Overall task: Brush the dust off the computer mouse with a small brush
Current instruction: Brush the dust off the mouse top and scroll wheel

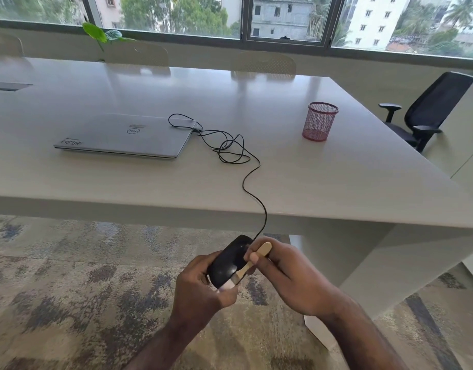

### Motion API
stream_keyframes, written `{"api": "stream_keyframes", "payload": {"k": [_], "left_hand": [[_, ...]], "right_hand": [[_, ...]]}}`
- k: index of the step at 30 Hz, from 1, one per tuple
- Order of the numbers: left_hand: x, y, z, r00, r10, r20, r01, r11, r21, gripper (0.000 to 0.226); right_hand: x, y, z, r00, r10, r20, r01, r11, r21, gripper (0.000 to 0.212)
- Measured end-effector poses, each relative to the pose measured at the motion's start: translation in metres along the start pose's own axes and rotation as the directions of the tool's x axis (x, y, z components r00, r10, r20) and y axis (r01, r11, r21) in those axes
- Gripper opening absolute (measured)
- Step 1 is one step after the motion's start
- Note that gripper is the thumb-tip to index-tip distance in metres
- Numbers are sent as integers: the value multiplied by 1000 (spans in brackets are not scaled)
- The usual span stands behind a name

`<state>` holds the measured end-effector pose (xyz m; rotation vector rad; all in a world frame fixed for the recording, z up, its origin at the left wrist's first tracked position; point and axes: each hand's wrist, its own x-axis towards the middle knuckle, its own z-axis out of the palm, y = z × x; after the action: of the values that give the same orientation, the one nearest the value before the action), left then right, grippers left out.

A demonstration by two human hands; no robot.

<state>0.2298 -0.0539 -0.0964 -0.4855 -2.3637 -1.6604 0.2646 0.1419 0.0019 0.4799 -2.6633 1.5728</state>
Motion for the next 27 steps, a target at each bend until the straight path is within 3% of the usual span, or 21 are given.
{"api": "stream_keyframes", "payload": {"k": [7,14,18,22,27], "left_hand": [[-1,3,-2,999,-40,6,40,999,-36,60],[-1,4,-6,996,-89,20,91,992,-87,61],[-1,5,-5,994,-106,35,109,990,-91,59],[-1,3,-4,995,-97,38,99,992,-73,54],[1,3,-6,995,-96,25,98,991,-88,57]], "right_hand": [[0,7,-12,999,41,-20,-41,999,-7,15],[-2,18,-27,983,82,-165,-95,993,-73,13],[1,15,-26,960,83,-266,-64,995,79,18],[0,10,-24,975,78,-210,-38,981,190,17],[3,18,-24,956,80,-282,-70,996,46,14]]}}
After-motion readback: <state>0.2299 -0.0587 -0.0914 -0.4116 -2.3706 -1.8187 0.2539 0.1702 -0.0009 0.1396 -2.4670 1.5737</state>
